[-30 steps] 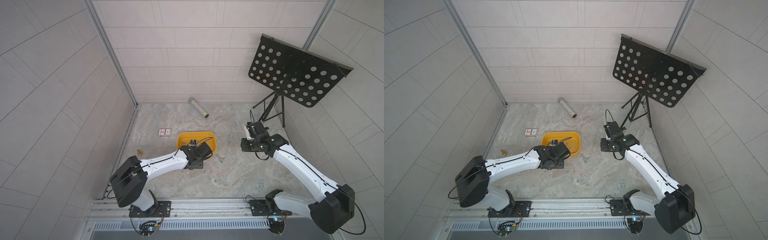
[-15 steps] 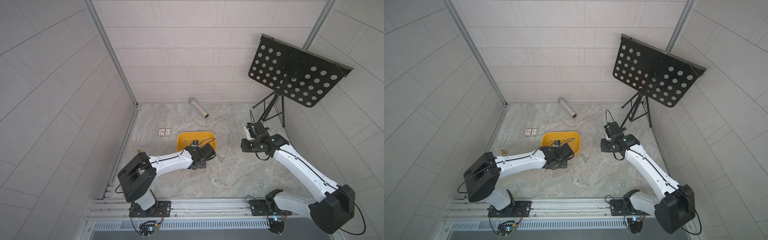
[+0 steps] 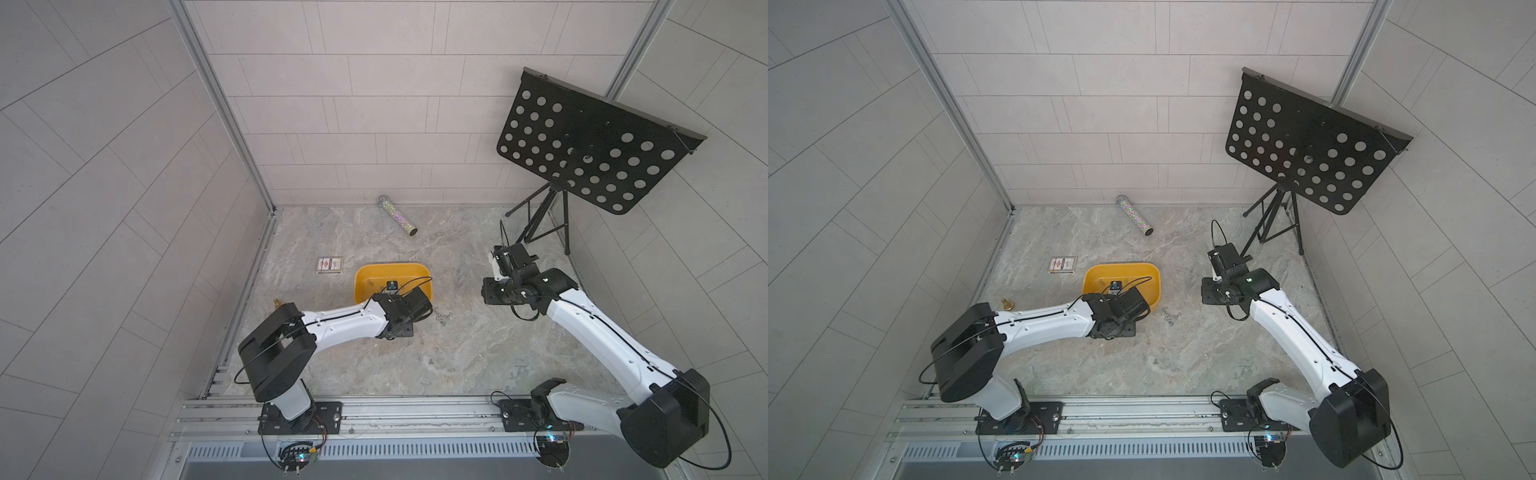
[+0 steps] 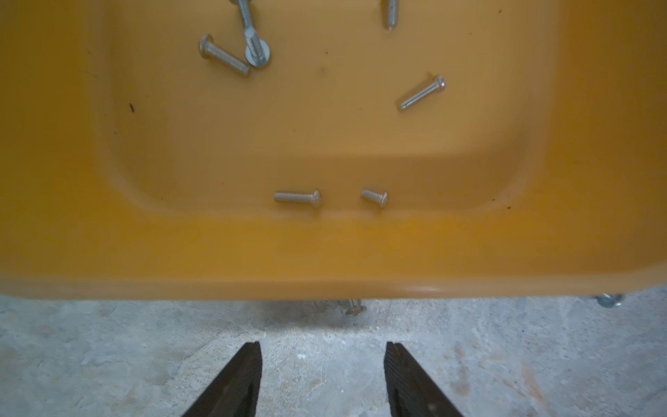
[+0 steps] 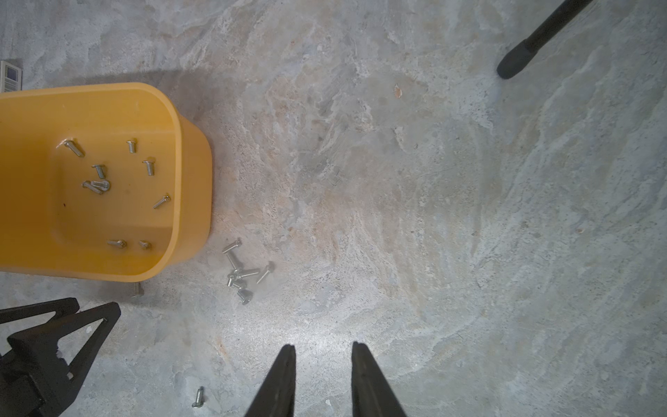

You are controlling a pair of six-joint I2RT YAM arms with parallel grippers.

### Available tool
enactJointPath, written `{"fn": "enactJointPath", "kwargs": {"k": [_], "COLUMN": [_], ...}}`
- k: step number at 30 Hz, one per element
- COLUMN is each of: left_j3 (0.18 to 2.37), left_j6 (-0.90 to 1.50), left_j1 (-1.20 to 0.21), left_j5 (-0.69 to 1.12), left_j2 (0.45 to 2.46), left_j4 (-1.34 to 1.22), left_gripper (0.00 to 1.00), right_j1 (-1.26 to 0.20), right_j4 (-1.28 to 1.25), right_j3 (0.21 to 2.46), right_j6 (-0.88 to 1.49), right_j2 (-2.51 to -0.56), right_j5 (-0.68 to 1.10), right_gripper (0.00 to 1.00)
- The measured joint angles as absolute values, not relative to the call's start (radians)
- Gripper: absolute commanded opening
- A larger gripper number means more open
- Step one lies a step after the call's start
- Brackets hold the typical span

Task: Put the screws on the desktop into the storage box
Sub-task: Pick up the screw from the center of the board.

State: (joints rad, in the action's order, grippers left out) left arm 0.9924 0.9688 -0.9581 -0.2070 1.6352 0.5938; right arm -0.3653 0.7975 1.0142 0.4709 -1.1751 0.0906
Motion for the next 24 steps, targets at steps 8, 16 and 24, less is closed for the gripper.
{"fn": "enactJointPath", "kwargs": {"k": [8, 16, 24], "left_j3": [0.993, 0.993, 1.009], "left_j6": [0.969, 0.97, 0.969], "left_j1": [-0.961, -0.962, -0.962], "left_j5": [-0.205, -0.202, -0.203], "left_j2": [1.665, 1.697, 1.729], "left_j4": [0.58, 0.556, 0.55], "left_gripper": [0.62, 0.61, 0.61], "right_j1": [-0.365, -0.364, -0.364], "right_j4": [0.797, 0.797, 0.797], "right_j3": [1.014, 1.014, 1.014], "right_j6": [0.471, 0.471, 0.471], "right_j2": [-1.176, -1.177, -1.178], "right_j5": [0.102, 0.109, 0.112], "right_gripper": [0.31, 0.31, 0.31]}}
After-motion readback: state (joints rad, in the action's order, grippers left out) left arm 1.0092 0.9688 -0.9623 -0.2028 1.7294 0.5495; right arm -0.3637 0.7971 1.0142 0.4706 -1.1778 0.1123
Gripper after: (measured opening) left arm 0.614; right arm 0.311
